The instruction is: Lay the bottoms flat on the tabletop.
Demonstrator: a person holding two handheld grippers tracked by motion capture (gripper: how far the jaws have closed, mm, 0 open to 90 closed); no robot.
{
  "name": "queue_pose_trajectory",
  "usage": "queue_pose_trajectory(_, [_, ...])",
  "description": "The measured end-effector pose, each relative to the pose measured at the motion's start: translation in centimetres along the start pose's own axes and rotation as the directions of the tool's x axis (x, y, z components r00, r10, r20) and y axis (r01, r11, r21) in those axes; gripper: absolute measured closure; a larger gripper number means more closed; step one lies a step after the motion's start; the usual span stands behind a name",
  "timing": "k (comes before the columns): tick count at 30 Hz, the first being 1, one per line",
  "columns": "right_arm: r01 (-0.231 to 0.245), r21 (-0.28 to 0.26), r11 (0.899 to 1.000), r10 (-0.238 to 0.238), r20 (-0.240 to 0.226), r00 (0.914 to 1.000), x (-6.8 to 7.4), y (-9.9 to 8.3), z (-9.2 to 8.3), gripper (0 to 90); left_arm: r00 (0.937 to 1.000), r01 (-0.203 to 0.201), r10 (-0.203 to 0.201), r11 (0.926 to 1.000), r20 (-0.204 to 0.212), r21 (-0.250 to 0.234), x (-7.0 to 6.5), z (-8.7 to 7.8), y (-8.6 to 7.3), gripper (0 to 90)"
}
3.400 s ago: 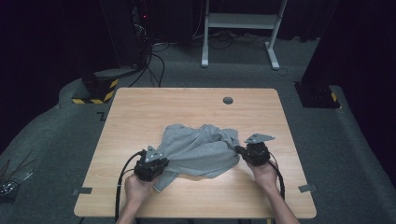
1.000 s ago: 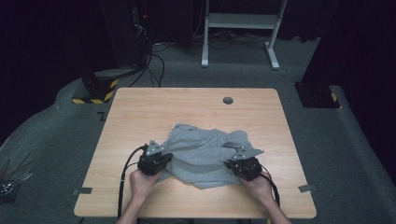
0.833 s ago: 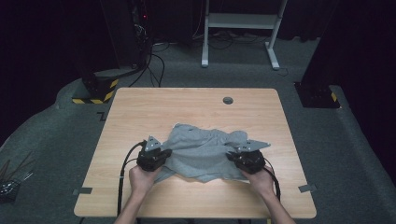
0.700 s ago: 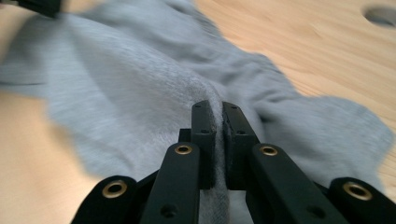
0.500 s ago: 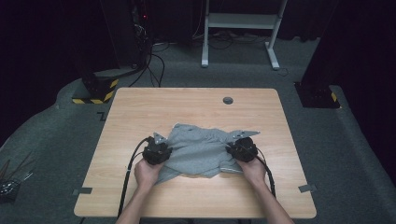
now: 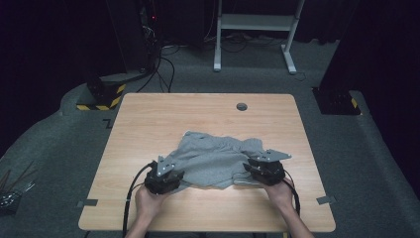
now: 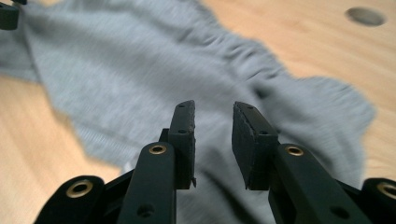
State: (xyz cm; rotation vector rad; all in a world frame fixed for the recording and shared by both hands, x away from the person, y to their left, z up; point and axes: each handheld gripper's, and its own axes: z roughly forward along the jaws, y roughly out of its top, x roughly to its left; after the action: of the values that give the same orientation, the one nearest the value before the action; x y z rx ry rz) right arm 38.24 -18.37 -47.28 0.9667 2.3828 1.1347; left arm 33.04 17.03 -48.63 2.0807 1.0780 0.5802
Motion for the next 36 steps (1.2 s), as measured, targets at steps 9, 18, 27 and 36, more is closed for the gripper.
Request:
queue_pose_trajectory(9, [-0.016, 0.104, 0.994, 0.01, 0.065, 0.9978, -1.0, -1.1, 4.1, 65.7, 0.9975, 0.066, -0.065, 0.9962, -0.028, 0.057, 1.5, 3.9, -0.4, 51.0])
queue_pose_trajectory(18, [-0.038, 0.11, 0.993, 0.024, 0.126, 0.9918, -2.5, -0.4, 5.0, 62.7, 0.9964, 0.076, -0.072, 0.9922, -0.044, 0.098, 2.9, 6.0, 1.4, 47.0])
queue_pose_trajectory(27, [0.0, 0.025, 1.0, -0.003, 0.11, 0.9939, -0.3, -1.7, 1.6, 59.4, 0.9986, 0.027, -0.022, 0.994, -0.048, 0.106, 1.3, 1.5, -1.3, 47.9])
queue_pose_trajectory(36, [-0.031, 0.052, 0.998, 0.027, 0.084, 0.9961, -0.2, -2.8, 1.5, 62.9, 0.9974, 0.069, -0.067, 0.992, -0.029, 0.106, 1.8, 2.5, -1.9, 62.1])
